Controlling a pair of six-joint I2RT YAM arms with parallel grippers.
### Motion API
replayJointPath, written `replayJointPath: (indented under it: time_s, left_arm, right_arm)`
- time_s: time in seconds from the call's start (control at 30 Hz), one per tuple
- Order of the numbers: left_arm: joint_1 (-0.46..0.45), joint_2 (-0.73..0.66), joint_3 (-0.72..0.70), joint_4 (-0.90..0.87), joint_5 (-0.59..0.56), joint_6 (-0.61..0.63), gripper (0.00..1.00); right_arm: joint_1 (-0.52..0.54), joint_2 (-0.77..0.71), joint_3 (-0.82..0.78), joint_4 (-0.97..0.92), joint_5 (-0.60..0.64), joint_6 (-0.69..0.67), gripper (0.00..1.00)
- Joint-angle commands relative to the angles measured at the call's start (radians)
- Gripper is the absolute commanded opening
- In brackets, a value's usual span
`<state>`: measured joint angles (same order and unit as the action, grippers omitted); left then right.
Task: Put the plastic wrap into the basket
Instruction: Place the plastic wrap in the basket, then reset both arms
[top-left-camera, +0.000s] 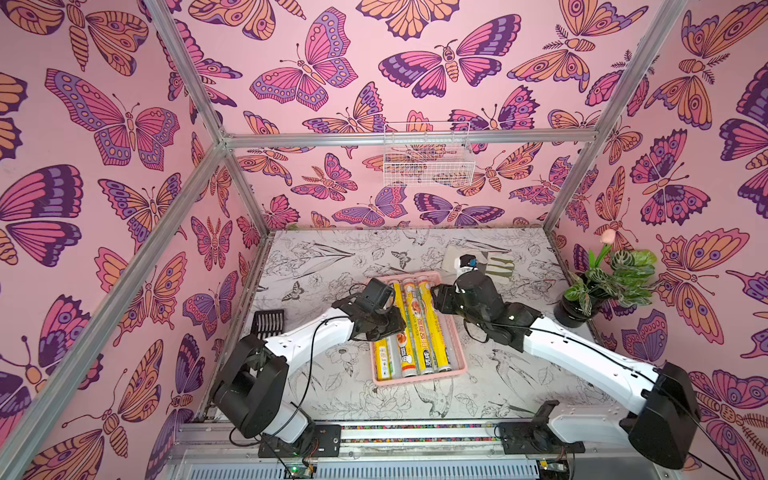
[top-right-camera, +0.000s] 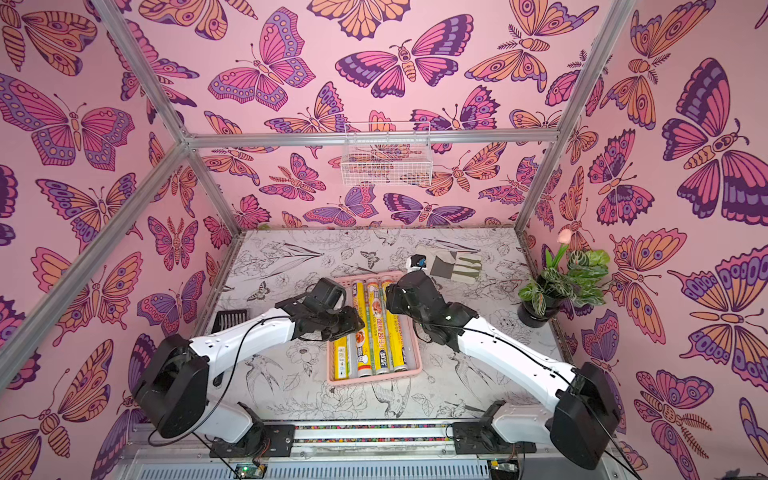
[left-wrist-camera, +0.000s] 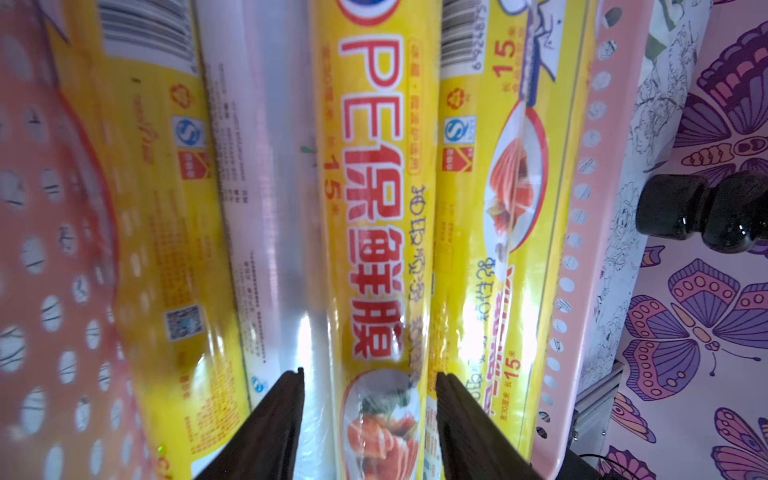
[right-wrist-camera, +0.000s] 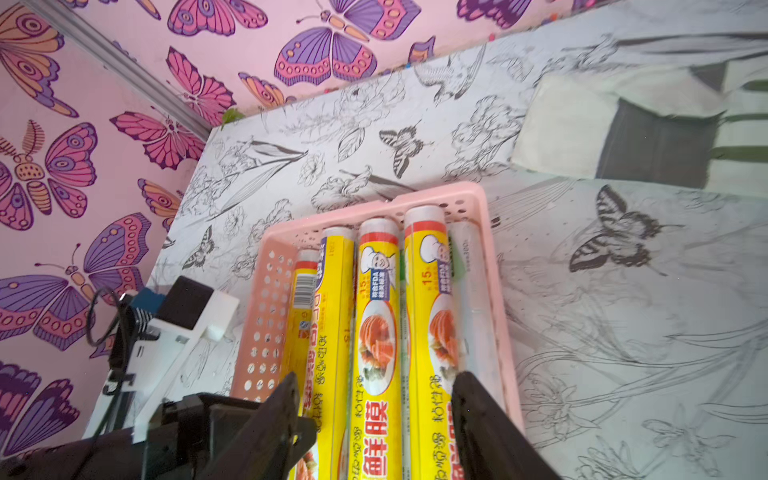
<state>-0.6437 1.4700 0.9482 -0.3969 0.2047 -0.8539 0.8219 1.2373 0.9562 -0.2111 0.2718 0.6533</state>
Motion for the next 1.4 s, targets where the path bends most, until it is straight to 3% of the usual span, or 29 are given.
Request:
replayJointPath:
  time_s: [0.0,0.07,0.2,0.33,0.43,0.53,0.63,0.87,1.03,1.2,1.37]
  left_arm:
    - [-0.001,-0.097,0.013,-0.048,-0.086,0.061,0.57]
    - [-0.002,-0.152,0.005,-0.048,-0.143,0.097,0.57]
    - [0.001,-0.263,-0.016,-0.038,-0.265,0.190,0.56]
    - [0.001,-0.351,-0.056,-0.021,-0.442,0.249,0.57]
    - [0.001,-0.424,-0.122,0.048,-0.571,0.319,0.62]
    - [0.022,-0.496,-0.239,0.187,-0.653,0.405,0.80]
    - [0.067,-0.554,-0.332,0.288,-0.737,0.433,0.99]
    - [0.259,-0.562,-0.427,0.351,-0.813,0.458,1.00]
    - [0.330,-0.511,-0.494,0.468,-0.896,0.593,1.00]
    - [0.377,-0.450,-0.573,0.693,-0.837,0.783,1.00]
    - [0.432,-0.396,-0.683,0.880,-0.792,0.793,1.00]
  right_arm:
    - [-0.018,-0.075,-0.036,-0.033,0.156,-0.053,0.62]
    - [-0.029,-0.126,-0.077,-0.007,0.234,-0.098,0.63]
    - [-0.055,-0.214,-0.167,0.078,0.432,-0.216,0.74]
    - [-0.138,-0.267,-0.270,0.209,0.486,-0.399,0.81]
    - [-0.263,-0.254,-0.329,0.265,0.446,-0.455,0.81]
    - [-0.389,-0.210,-0.397,0.350,0.391,-0.491,0.82]
    - [-0.469,-0.178,-0.467,0.491,0.412,-0.552,0.82]
    - [-0.579,-0.036,-0.488,0.587,0.352,-0.588,0.82]
    - [-0.624,0.097,-0.517,0.743,0.262,-0.587,0.82]
    - [-0.645,0.165,-0.507,0.855,0.154,-0.662,0.82]
    - [-0.736,0.220,-0.543,0.966,0.003,-0.623,0.82]
